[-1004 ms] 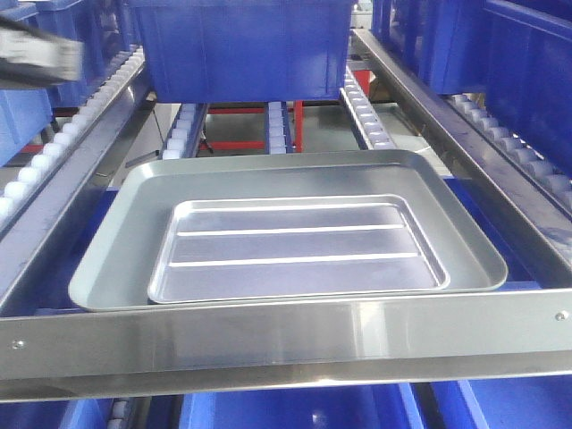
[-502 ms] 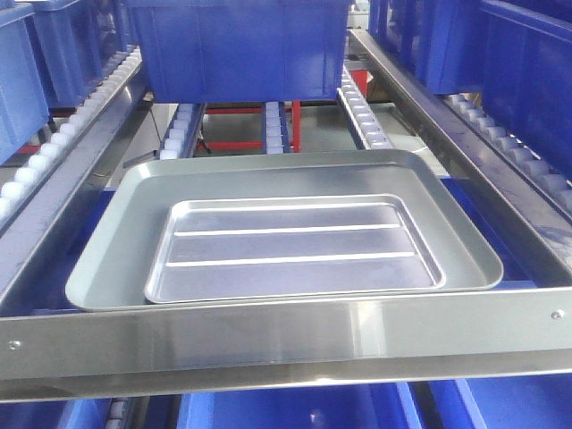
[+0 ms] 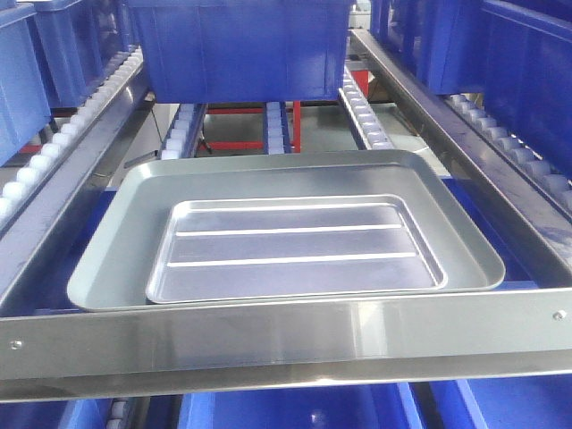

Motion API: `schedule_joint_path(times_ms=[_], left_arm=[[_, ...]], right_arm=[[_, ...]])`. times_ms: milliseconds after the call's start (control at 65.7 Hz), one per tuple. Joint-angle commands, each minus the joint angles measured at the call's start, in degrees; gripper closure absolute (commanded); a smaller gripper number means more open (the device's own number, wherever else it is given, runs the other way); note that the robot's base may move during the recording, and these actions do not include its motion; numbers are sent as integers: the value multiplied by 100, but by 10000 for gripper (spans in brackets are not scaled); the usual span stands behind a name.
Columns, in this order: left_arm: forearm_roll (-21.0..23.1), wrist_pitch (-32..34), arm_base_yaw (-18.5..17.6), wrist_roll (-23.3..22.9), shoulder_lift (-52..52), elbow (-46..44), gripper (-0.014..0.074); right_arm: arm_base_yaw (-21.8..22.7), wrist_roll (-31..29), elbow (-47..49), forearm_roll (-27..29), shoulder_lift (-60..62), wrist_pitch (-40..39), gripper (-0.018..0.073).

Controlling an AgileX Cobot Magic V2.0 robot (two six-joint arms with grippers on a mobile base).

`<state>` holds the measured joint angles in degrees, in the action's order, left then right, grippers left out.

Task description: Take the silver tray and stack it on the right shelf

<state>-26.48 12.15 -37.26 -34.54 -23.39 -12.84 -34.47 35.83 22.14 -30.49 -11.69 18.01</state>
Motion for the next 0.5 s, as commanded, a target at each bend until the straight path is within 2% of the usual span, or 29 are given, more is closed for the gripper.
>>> schedule_joint_path(times_ms=[0,46,122,213,304,411,487], left_arm=[[34,468,-32,-11,-26,-162,686],[34,468,-32,-11,-26,-162,686],[34,468,-32,-11,-26,-162,686],[34,468,-32,-11,-26,-162,686],[34,468,-32,-11,-26,-162,686],[34,468,-32,-11,-26,-162,686],[34,468,-32,-11,-26,-162,686]], right_arm=[[34,-71,96,-75,16,-419,509],[102,-126,-39,49,94,-436,509],[387,-746,-340,803,270,-448,509],[1006,-1726,-788,1873,512,-687,509],[1792,-2511,-1250,2465,679,-1514,509],[2592,-2616,-1739,2797,854,-2234,509],[2977,-2616,-2075,2842,1068,-2465,509]])
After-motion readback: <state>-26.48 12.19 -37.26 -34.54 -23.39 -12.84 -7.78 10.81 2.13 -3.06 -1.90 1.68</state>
